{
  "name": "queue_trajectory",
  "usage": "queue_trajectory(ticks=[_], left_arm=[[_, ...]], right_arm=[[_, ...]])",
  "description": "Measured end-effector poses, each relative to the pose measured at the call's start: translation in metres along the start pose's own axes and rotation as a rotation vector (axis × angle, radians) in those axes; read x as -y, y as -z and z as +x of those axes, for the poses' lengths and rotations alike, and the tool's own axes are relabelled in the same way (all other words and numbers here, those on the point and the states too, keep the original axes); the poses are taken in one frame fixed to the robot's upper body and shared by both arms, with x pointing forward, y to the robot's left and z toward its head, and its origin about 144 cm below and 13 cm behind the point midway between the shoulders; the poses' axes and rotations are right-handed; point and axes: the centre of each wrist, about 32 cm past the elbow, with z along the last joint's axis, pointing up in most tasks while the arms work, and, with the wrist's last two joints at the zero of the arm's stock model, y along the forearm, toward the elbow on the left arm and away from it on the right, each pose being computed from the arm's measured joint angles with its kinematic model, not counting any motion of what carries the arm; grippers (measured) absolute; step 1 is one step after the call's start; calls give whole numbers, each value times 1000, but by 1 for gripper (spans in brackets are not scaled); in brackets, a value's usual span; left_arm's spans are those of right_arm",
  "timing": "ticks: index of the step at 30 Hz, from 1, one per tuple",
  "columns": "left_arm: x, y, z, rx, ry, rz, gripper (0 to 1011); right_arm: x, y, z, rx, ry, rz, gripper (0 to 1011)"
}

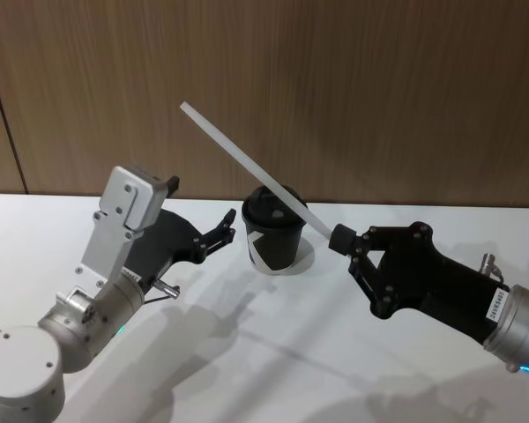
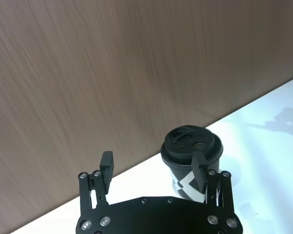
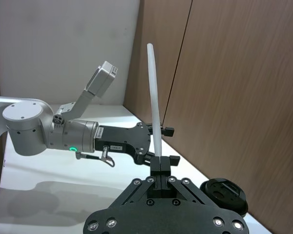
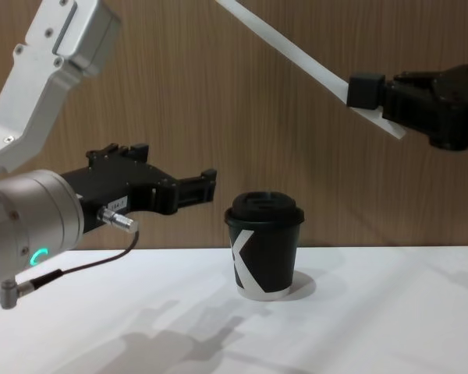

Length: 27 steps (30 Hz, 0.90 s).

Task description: Pick up the straw with one hand, pass it to the other hand, and insert it into the cup.

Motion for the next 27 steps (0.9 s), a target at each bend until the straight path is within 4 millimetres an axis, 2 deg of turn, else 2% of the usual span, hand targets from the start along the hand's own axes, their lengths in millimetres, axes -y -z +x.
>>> queue_trajectory(ticks=[13,27], left_arm=[[-7,-8,10,-95,106,-67,1003],[-28,-14,27,-240,253,-193,1003]], right_arm=[[-1,0,-1,-2,-3,2,2],[-1,0,-1,-3,-4,3,2]])
